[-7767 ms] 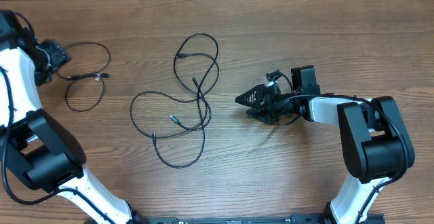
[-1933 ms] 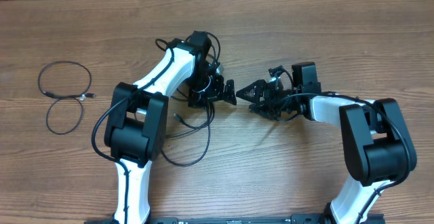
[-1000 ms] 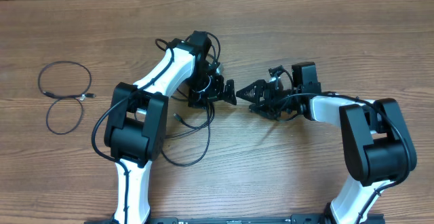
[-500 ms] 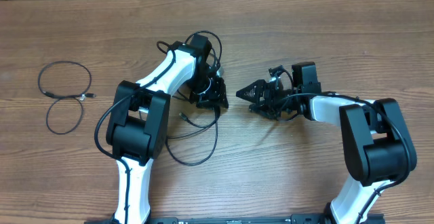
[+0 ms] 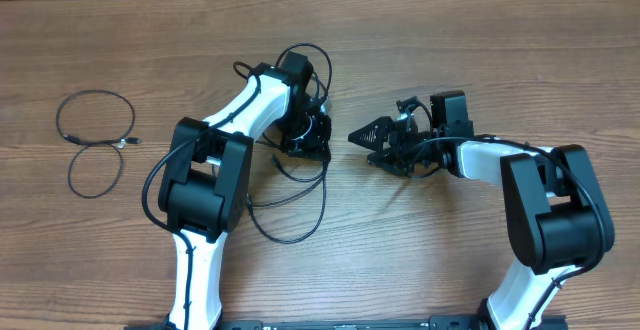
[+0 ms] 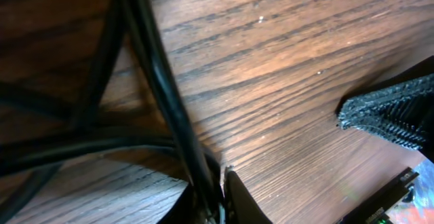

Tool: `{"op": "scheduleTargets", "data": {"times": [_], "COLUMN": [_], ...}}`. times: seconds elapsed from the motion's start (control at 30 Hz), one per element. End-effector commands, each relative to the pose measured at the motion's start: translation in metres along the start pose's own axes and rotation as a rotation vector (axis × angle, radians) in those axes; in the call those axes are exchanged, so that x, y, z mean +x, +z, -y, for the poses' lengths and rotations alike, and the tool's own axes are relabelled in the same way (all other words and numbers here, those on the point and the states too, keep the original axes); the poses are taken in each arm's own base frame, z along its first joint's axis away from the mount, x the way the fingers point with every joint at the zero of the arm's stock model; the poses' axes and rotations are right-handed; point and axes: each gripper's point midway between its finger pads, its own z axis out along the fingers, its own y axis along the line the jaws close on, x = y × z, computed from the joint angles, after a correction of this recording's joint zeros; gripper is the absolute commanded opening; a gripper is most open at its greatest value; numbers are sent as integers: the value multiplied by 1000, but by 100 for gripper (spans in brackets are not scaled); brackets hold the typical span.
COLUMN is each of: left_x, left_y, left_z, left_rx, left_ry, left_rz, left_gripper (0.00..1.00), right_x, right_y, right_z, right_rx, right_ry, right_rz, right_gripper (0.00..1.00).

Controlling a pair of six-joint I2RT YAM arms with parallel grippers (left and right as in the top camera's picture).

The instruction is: Untangle cables

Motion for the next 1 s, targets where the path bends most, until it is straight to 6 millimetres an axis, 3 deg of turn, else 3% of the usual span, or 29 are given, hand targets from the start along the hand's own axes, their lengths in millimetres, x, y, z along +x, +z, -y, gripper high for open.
{"op": "scheduleTargets", "data": {"times": [0.0,0.07,0.3,0.47,0.63,0.9,0.97], "left_x": [13,16,5,0,-1,-15,-19], "left_y": [25,16,-39,-68,-67,-49,-47], "left_z": [-31,-27,-9,-19,-26,-33,-32], "left_rx": [-110,-116,-194,-317,-351,-344,-330], "left_ry": [16,43,100,64,17,-96,-106], "left_rz": [-80,-101,-2,88,95,146,163], "left_gripper": [17,17,20,34,52,43,42], "right_x": [8,12,11,11,10,-3,-2], "right_y": [3,1,2,2,2,-1,-1], "right_z": [16,6,14,14,14,19,20], "right_rx": [10,-46,-9,-8,-5,24,27], "right_ry": [78,91,103,102,102,72,68], "right_rz": [-20,-53,-36,-36,-33,25,24], "right_gripper": [100,100,100,100,100,99,75]}}
